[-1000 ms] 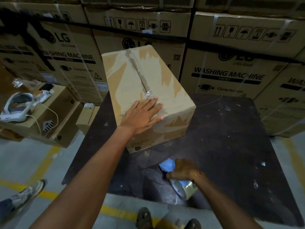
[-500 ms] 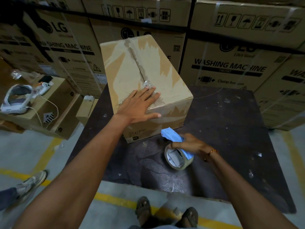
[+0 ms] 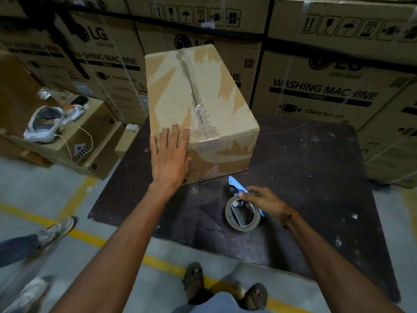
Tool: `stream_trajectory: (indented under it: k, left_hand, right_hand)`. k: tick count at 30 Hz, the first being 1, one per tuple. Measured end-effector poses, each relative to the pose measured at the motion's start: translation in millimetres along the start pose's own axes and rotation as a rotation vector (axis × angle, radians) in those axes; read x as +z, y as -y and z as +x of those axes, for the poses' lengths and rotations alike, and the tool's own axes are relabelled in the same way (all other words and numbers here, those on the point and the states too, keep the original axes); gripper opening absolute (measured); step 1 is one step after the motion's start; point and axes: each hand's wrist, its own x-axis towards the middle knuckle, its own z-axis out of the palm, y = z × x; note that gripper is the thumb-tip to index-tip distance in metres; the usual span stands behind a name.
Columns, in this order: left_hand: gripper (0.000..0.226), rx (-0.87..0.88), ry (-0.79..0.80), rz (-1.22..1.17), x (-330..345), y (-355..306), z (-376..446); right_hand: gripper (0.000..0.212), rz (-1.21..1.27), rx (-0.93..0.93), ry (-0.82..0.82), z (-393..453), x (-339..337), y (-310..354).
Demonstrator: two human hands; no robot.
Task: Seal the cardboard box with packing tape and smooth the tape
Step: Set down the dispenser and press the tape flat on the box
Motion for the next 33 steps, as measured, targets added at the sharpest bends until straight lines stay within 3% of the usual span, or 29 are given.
stream_trajectory:
  k: [4,11,16,19,24,33]
  left_hand:
    - [0.078,-0.024,0.006,-0.020,0,-2,-1]
    - [0.085,-0.032,0.031,-0.033,0,1,0]
    - [0.088,0.029,0.077,-0.104,0,28,9]
    - [0.081,0.043,0.121,-0.184,-9,50,21]
    - [0.069,-0.018,0.041,-0.227,-14,41,33]
    - [0.066,0.018,-0.096,-0.135,4,45,32]
  right_hand:
    - [0.016,-0.130,-0.031,0.028,8,-1,-16]
    - [0.031,-0.846,-0.225,-0.206,18,-9,-11]
    - [0.034,-0.974,-0.830,-0.526,7,-3,84]
    - [0.033,-1.044,-1.001,-0.544,19,8,137]
    - [0.037,-1.137,-0.935,-0.422,52,29,166]
    - [0.050,-1.185,-0.833,-0.591,67,47,167]
